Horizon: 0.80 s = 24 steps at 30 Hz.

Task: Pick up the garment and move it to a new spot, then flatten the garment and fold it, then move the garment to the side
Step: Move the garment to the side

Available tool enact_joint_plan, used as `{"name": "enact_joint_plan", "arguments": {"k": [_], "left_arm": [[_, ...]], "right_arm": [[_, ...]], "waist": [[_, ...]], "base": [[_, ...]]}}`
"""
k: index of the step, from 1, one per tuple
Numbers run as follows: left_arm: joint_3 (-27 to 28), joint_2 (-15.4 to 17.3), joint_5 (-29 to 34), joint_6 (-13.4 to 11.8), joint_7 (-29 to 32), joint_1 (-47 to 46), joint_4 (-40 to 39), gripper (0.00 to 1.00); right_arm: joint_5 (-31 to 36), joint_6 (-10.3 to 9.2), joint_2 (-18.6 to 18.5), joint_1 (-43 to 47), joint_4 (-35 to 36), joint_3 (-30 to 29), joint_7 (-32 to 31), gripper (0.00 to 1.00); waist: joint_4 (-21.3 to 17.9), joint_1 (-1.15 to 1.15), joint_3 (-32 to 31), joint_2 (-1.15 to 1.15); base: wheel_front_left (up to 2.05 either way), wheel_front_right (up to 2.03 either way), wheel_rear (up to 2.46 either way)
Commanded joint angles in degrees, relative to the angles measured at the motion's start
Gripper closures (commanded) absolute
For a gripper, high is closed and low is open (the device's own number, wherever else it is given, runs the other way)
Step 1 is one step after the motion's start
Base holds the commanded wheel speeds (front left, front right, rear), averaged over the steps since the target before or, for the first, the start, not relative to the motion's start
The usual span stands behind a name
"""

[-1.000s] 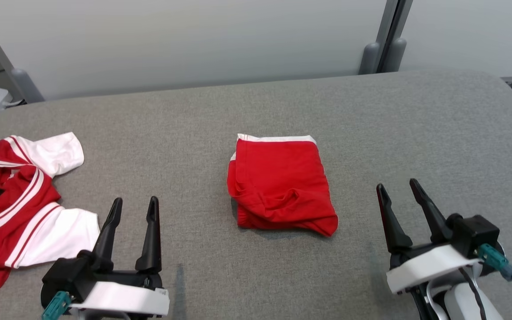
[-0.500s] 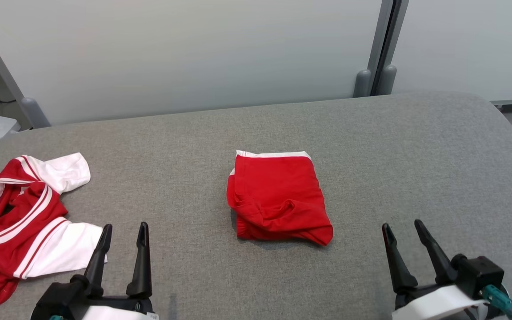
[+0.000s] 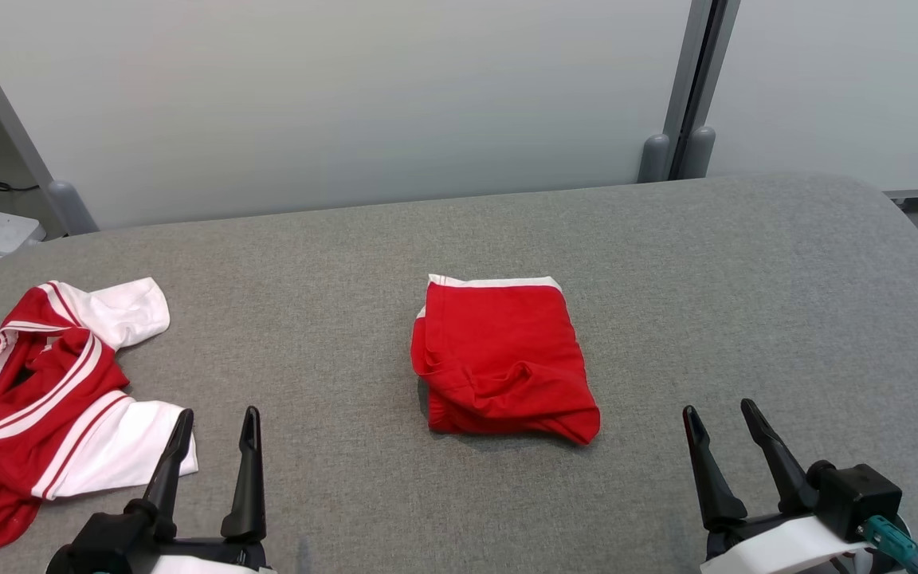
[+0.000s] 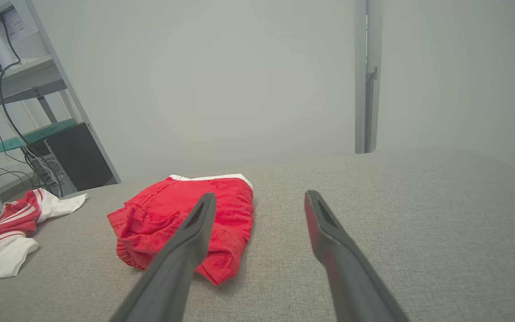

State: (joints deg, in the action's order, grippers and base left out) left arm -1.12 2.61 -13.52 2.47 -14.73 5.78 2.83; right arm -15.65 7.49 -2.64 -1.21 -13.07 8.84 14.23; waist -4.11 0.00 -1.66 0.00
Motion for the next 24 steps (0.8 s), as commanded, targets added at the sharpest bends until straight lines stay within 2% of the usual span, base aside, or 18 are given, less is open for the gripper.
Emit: {"name": "enact_joint_plan", "arguments": {"k": [1,15,24], "left_arm": [[1.9,0.3,0.4,-0.2,-0.3,-0.7,-1.6,0.0],[1.8,0.3,1.1,-0.6,-0.3,-0.4,-1.2,0.0],[1.0,0.3,0.8,-0.9,-0.3,0.1,-1.6,0.0]], "right_arm": [[0.2,0.0,-0.3,-1.1,2.0,1.3,0.8,0.0],[-0.4,0.0,-0.3,-1.5,2.1,1.8,0.8,0.0],[-5.3,0.0,-1.1,-3.5,0.2,3.7,0.8,0.0]], "waist": [[0.0,0.0,0.0,0.0],[1.2,0.0,0.4,0.0],[3.2,0.0,1.4,0.0]], "base": [[0.0,0.0,0.0],[0.0,0.0,0.0],[0.0,0.0,0.0]]}}
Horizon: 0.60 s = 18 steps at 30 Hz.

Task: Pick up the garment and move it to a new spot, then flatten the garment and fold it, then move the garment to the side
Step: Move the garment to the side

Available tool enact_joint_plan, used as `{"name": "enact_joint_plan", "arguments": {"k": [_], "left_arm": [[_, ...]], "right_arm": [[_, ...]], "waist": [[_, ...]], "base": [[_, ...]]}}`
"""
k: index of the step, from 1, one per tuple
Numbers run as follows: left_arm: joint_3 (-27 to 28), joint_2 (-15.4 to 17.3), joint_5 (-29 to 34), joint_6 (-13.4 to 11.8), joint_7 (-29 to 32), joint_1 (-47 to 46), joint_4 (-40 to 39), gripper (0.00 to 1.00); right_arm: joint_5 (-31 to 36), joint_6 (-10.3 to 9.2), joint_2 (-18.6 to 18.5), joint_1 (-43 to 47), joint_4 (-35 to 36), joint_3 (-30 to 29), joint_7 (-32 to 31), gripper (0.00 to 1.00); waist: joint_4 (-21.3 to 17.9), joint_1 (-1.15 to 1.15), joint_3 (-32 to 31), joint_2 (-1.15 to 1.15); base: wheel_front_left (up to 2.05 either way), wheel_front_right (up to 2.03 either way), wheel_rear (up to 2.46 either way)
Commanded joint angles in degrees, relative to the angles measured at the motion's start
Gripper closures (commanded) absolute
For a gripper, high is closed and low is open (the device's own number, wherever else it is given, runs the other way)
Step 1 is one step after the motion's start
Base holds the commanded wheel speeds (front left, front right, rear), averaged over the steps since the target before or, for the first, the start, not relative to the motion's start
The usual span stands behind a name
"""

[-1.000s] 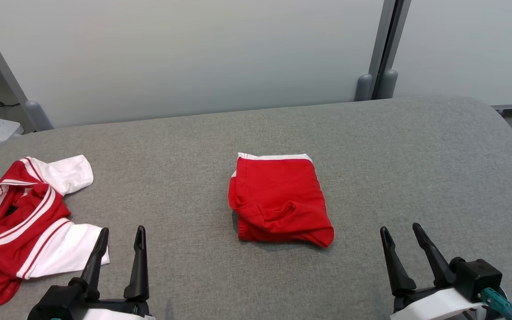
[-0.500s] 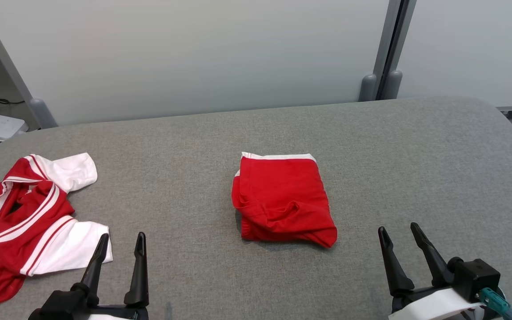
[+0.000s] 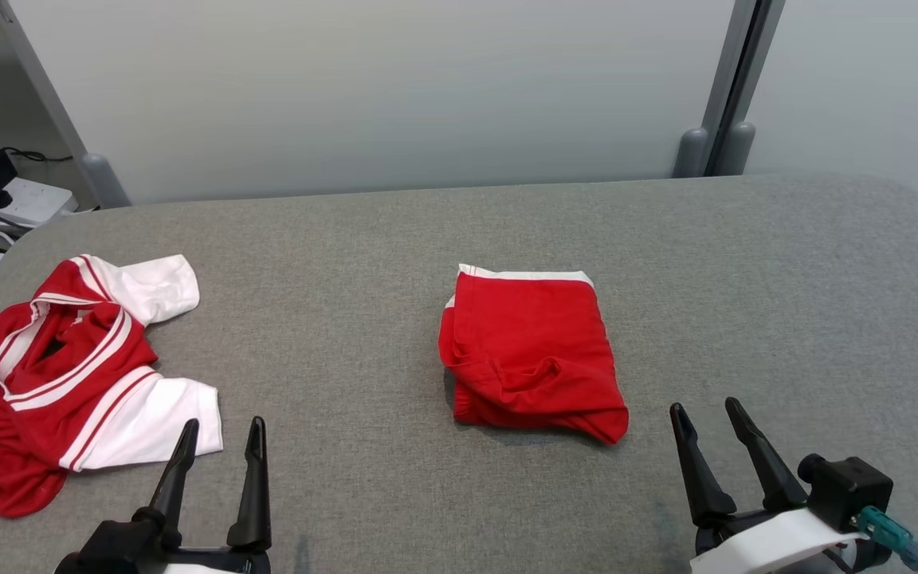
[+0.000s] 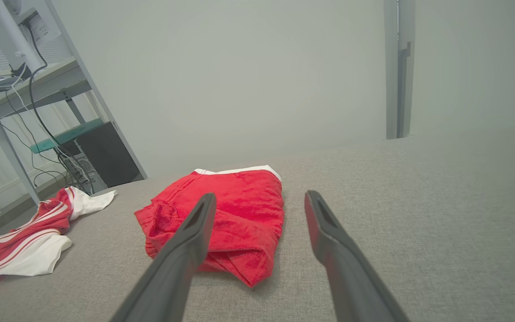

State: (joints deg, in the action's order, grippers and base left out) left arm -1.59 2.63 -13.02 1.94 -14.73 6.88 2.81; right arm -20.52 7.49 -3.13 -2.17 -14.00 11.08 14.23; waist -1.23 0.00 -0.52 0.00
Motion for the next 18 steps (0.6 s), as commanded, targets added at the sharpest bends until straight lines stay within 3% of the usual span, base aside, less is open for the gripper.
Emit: {"name": "enact_joint_plan", "arguments": {"k": [1,8,11,18], "left_arm": [[1.3,0.2,0.3,-0.4,-0.3,-1.1,-1.7,0.0],[0.2,0.2,0.0,-0.6,-0.3,-1.5,-1.8,0.0],[-0.3,0.2,0.0,-0.6,-0.3,-2.2,-2.0,0.0],[-2.3,0.2,0.1,-0.3,-0.3,-5.1,-1.9,0.0]], "right_arm": [[-1.1,0.0,-1.1,-3.1,0.4,2.0,0.8,0.0],[-10.7,0.0,-3.1,-8.0,-6.9,5.4,0.8,0.0],[-20.4,0.0,-4.5,-11.5,-10.6,7.2,0.6,0.0],[-35.9,0.0,-10.9,-22.4,-18.2,14.1,-3.6,0.0]], "waist": [[0.7,0.0,0.4,0.0],[3.1,0.0,2.0,0.0],[4.5,0.0,3.5,0.0],[8.6,0.0,7.9,0.0]], "base": [[0.0,0.0,0.0],[0.0,0.0,0.0],[0.0,0.0,0.0],[0.0,0.0,0.0]]}}
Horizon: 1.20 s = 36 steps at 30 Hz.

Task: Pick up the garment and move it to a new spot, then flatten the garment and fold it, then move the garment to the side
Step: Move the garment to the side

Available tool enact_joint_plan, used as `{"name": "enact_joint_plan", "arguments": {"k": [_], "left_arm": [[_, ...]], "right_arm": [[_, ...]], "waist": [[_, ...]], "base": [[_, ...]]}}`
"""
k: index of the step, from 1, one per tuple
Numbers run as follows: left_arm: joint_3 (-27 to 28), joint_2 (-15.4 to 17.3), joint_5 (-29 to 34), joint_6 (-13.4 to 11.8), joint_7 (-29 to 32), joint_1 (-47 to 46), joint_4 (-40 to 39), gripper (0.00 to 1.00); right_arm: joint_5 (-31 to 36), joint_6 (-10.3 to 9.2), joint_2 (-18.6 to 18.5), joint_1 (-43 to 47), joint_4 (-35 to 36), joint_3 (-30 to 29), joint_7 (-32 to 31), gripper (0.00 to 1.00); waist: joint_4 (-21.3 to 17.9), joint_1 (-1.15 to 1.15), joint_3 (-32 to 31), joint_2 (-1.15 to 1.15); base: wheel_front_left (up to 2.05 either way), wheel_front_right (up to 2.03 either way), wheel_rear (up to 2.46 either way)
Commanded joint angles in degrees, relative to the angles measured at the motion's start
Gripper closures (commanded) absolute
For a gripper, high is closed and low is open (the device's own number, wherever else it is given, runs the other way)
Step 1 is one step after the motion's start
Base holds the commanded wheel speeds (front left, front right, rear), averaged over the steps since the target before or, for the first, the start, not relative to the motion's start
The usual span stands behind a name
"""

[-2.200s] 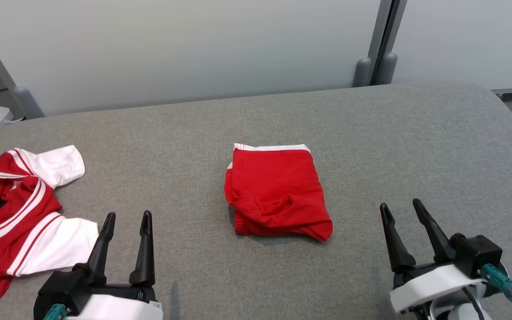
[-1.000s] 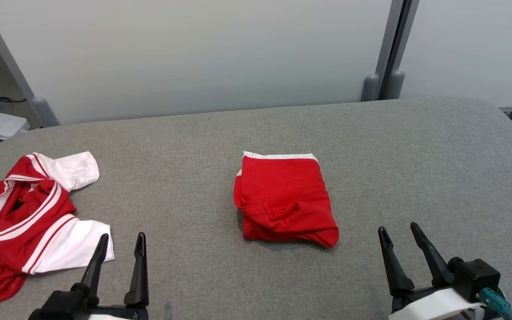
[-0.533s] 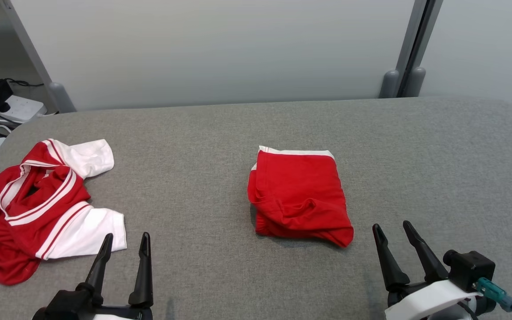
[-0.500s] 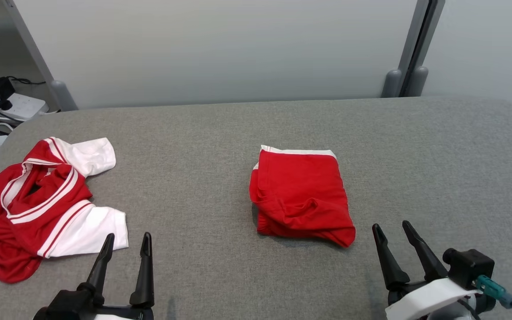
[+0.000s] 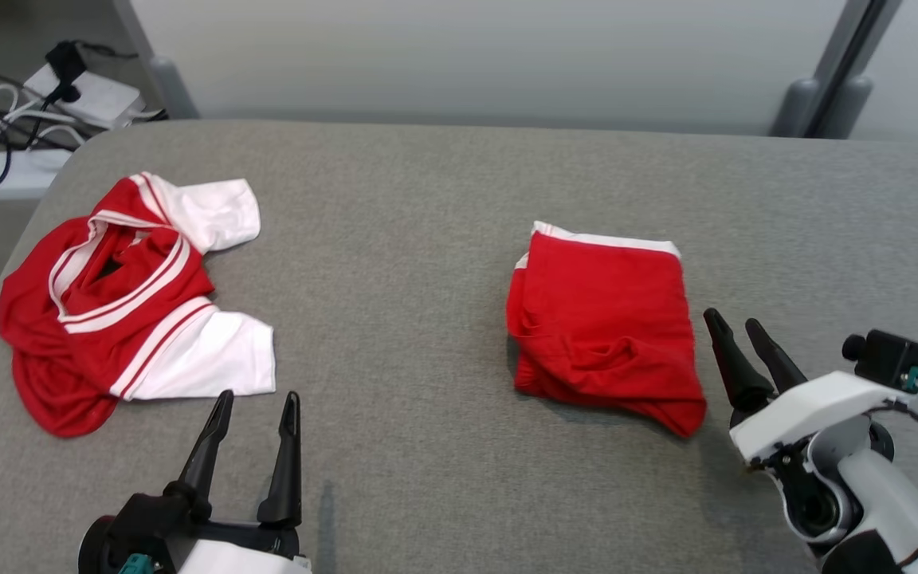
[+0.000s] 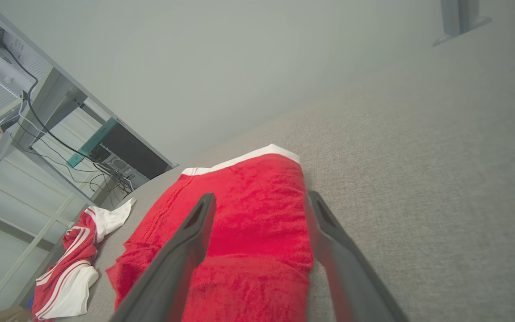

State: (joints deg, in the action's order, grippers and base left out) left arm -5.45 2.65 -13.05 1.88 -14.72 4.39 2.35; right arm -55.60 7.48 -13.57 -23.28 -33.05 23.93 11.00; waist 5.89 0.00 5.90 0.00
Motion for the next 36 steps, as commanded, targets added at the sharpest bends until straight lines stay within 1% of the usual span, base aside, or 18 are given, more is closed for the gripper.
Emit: {"name": "enact_joint_plan", "arguments": {"k": [1,4,8,10,14,19,20,21,22,23,31,32,33,36], "left_arm": [[1.4,0.2,0.1,-0.3,-0.3,-3.0,-1.4,0.0],[0.6,0.2,-0.1,-0.3,-0.3,-3.9,-1.2,0.0],[-0.4,0.2,-0.3,-0.5,-0.3,-4.9,-1.1,0.0],[-0.8,0.2,-0.4,-0.6,-0.3,-5.3,-1.1,0.0],[-1.4,0.2,-0.5,-0.7,-0.3,-5.9,-1.0,0.0],[-1.7,0.2,-0.6,-0.9,-0.3,-6.3,-0.6,0.0],[-1.8,0.2,-0.6,-0.9,-0.3,-6.4,-0.6,0.0],[-1.9,0.2,-0.6,-0.9,-0.3,-6.5,-0.5,0.0],[-2.0,0.2,-0.5,-1.0,-0.3,-6.5,-0.5,0.0],[-2.1,0.2,-0.5,-1.0,-0.3,-6.5,-0.4,0.0],[-2.2,0.2,-0.2,-1.1,-0.3,-6.6,-0.3,0.0],[-2.2,0.2,-0.2,-1.1,-0.3,-6.6,-0.3,0.0],[-2.2,0.2,0.0,-1.1,-0.3,-6.6,-0.1,0.0],[-2.2,0.2,0.0,-1.1,-0.3,-6.6,0.0,0.0]], "right_arm": [[-2.4,0.01,-1.1,-2.3,0.1,2.1,-1.4,0.0],[-5.8,0.01,-3.2,-5.2,-2.6,4.0,-3.8,0.0],[-8.2,0.01,-5.1,-8.1,-6.9,5.4,-4.8,0.0],[-10.1,0.01,-5.3,-8.8,-8.1,6.3,-6.3,0.0],[-11.6,0.01,-5.9,-9.5,-10.3,9.0,-7.9,0.0],[-13.4,0.01,-5.3,-9.4,-11.0,12.7,-8.8,0.0],[-13.7,0.01,-5.2,-9.4,-11.0,13.3,-8.7,0.2],[-14.0,0.01,-5.3,-9.4,-10.9,13.9,-8.5,0.58],[-14.3,0.01,-5.3,-9.5,-10.7,14.4,-8.1,0.94],[-14.3,0.01,-5.5,-9.6,-10.5,15.1,-7.7,1.0],[-11.7,0.01,-7.6,-12.6,-9.9,20.2,0.1,1.0],[-11.7,0.01,-7.6,-12.6,-9.9,20.2,0.1,1.0],[-10.5,0.01,-7.9,-13.7,-9.9,21.3,1.8,1.0],[-9.2,0.01,-8.1,-14.8,-9.9,22.1,2.9,1.0]], "waist": [[2.0,0.0,1.9,0.0],[3.6,0.0,3.2,0.0],[5.5,0.0,4.7,0.0],[6.2,0.0,5.2,0.0],[7.1,0.0,6.0,0.0],[7.5,0.0,6.1,0.0],[7.5,0.0,6.1,0.0],[7.5,0.0,6.0,0.0],[7.4,0.0,5.9,0.0],[7.4,0.0,5.9,0.0],[7.0,0.0,5.3,0.0],[7.0,0.0,5.3,0.0],[6.8,0.0,5.1,0.0],[6.6,0.0,4.7,0.0]], "base": [[0.0,0.0,0.0],[0.0,0.0,0.0],[0.0,0.0,0.0],[0.0,0.0,0.0],[0.0,0.0,0.0],[0.0,0.0,0.0],[0.0,0.0,0.0],[0.0,0.0,0.0],[0.0,0.0,0.0],[0.0,0.0,0.0],[0.0,0.0,0.0],[0.0,0.0,0.0],[0.0,0.0,0.0],[0.0,0.0,0.0]]}}
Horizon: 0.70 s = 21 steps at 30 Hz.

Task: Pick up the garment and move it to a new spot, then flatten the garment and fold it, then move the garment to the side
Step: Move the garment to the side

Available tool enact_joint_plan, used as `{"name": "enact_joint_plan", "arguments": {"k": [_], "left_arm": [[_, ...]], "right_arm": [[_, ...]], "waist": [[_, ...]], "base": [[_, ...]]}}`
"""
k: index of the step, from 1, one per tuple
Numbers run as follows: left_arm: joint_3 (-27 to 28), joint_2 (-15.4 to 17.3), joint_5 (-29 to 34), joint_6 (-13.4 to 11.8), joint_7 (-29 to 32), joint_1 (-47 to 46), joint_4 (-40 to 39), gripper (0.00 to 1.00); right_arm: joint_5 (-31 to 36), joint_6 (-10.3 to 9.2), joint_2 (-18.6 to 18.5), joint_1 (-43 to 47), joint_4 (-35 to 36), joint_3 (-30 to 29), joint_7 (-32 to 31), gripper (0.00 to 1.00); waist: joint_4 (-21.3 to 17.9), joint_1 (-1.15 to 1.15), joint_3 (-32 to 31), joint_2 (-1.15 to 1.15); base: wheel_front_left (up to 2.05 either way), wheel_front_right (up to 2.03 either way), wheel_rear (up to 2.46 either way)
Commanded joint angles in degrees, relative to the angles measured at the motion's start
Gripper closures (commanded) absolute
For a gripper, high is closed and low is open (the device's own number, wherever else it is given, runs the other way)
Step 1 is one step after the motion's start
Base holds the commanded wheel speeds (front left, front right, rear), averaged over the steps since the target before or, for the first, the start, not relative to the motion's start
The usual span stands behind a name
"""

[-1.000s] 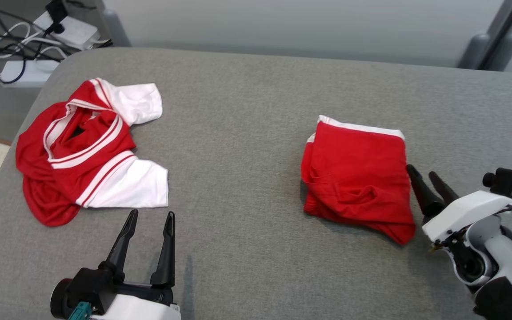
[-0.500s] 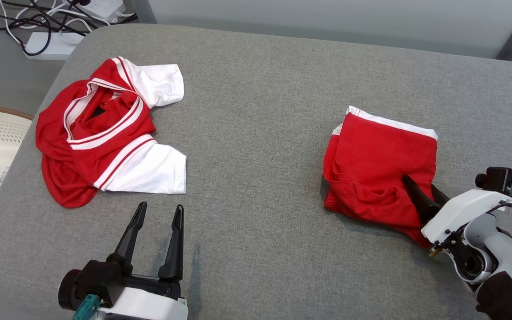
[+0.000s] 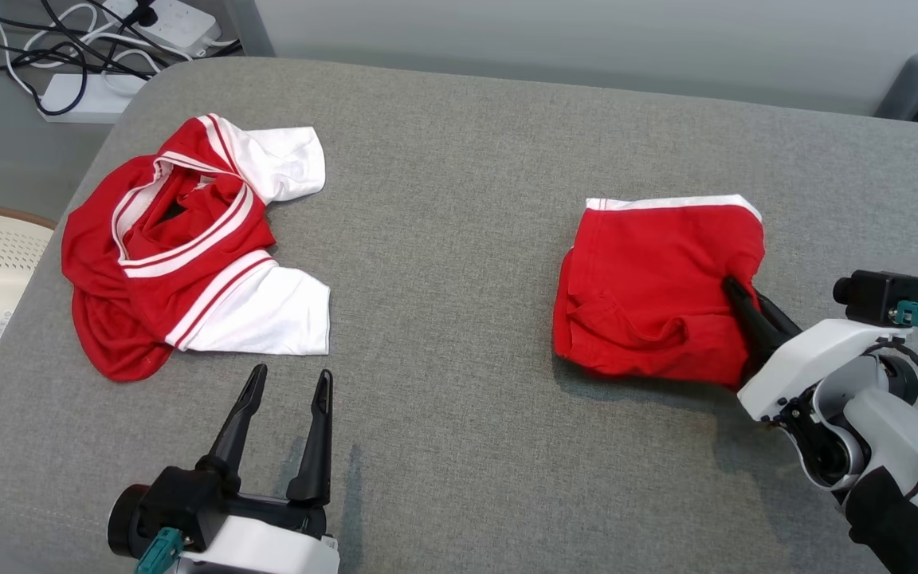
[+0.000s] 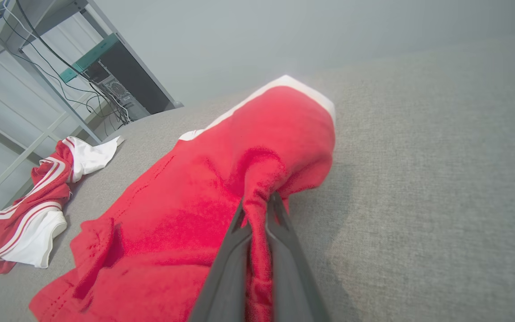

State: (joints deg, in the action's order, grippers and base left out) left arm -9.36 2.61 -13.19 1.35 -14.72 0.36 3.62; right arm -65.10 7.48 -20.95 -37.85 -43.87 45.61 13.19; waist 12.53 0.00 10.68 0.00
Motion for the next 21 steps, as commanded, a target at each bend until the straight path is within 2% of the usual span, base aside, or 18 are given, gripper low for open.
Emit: {"name": "enact_joint_plan", "arguments": {"k": [1,5,11,21], "left_arm": [[1.7,0.3,0.2,-0.6,-0.3,-2.6,-1.2,0.0],[1.7,0.3,0.2,-0.5,-0.3,-2.5,-1.1,0.0],[1.9,0.3,0.5,-0.3,-0.3,-2.3,-1.4,0.0],[2.1,0.3,1.5,0.6,-0.3,-3.4,-1.9,0.0]], "right_arm": [[1.0,0.01,-0.7,-0.7,1.0,0.7,1.1,1.0],[3.3,0.01,-0.6,-2.0,2.0,0.7,1.7,1.0],[8.0,0.01,-0.5,-1.7,5.6,-3.3,1.8,1.0],[13.2,0.01,0.2,-0.1,6.2,-8.8,1.8,1.0]], "waist": [[-0.1,0.0,-0.2,0.0],[-0.4,0.0,-0.9,0.0],[-1.4,0.0,-1.4,0.0],[-6.6,0.0,-0.4,0.0]], "base": [[0.0,0.0,0.0],[0.0,0.0,0.0],[0.0,0.0,0.0],[0.0,0.0,0.0]]}}
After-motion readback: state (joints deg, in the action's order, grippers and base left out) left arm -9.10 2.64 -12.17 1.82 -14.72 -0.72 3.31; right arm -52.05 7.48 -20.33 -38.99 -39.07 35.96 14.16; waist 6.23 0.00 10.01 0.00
